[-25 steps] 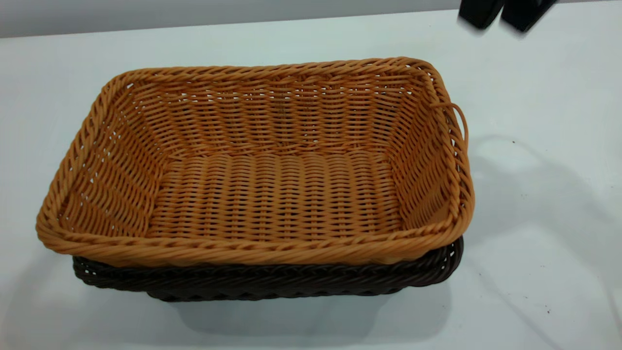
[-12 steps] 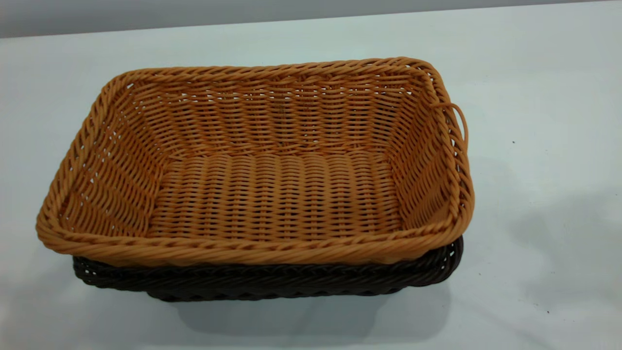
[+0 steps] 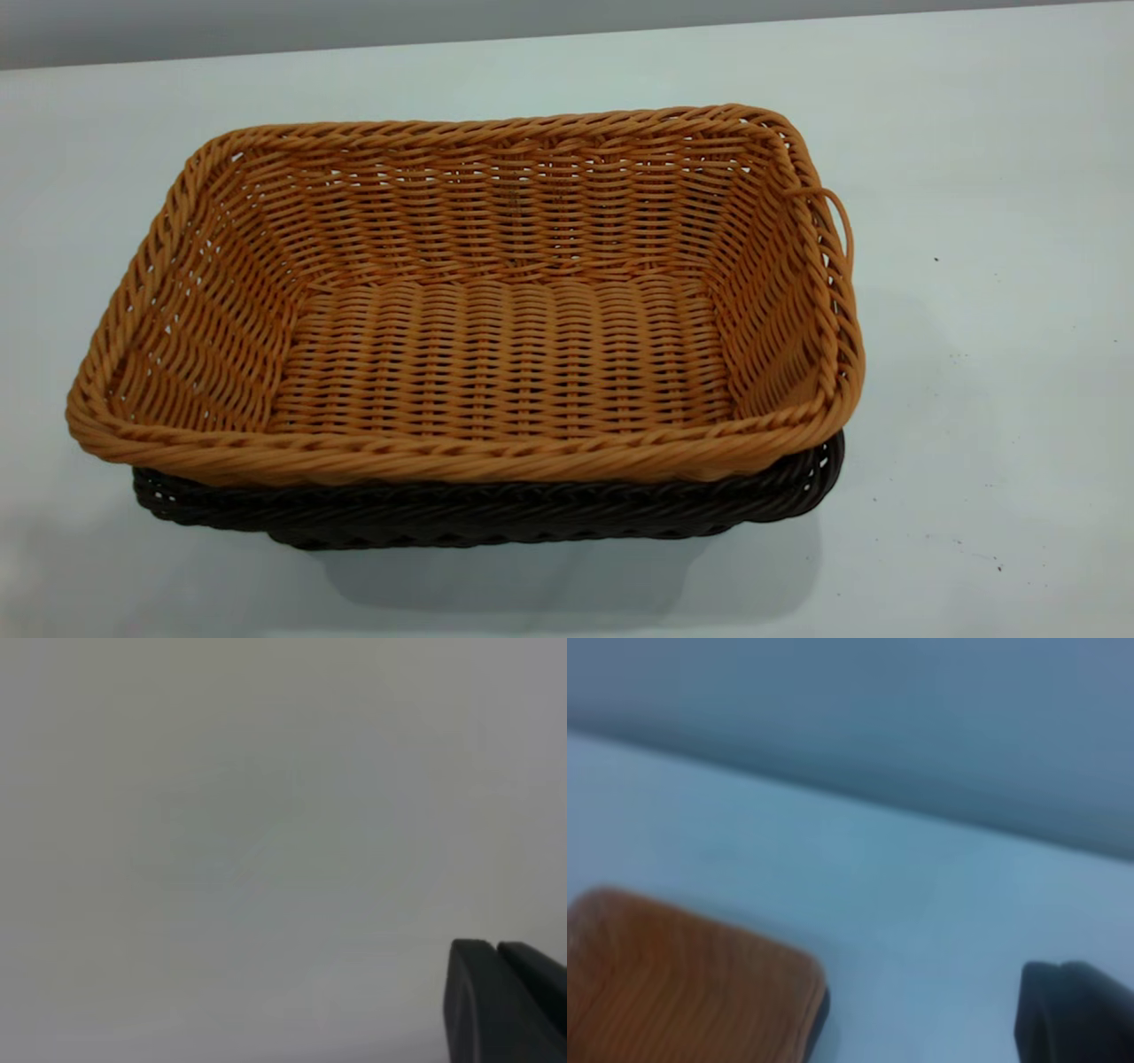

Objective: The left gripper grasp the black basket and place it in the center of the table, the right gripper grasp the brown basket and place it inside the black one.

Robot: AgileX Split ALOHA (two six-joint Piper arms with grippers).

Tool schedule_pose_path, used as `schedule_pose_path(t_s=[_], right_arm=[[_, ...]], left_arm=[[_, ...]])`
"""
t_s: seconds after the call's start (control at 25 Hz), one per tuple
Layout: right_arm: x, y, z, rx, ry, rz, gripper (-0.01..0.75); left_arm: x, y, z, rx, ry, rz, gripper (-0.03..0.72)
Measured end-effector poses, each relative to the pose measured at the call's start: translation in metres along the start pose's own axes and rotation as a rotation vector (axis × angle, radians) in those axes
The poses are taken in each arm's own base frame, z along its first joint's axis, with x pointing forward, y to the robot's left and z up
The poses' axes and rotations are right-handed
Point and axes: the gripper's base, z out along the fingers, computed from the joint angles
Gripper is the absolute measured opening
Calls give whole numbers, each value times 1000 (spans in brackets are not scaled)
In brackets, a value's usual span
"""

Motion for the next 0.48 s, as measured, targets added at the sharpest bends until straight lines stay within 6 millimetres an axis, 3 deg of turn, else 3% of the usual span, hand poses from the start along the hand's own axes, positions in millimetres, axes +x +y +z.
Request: schedule_pose_path(t_s=[0.32,0.48], right_arm=[[37,-16,-73,205,-163,-4,1],[54,-14,-100,267,-241,-12,1]], left_arm=[[-12,3,-21,10,-68,-15,0],[-2,3,-23,30,-46,-10,-1]])
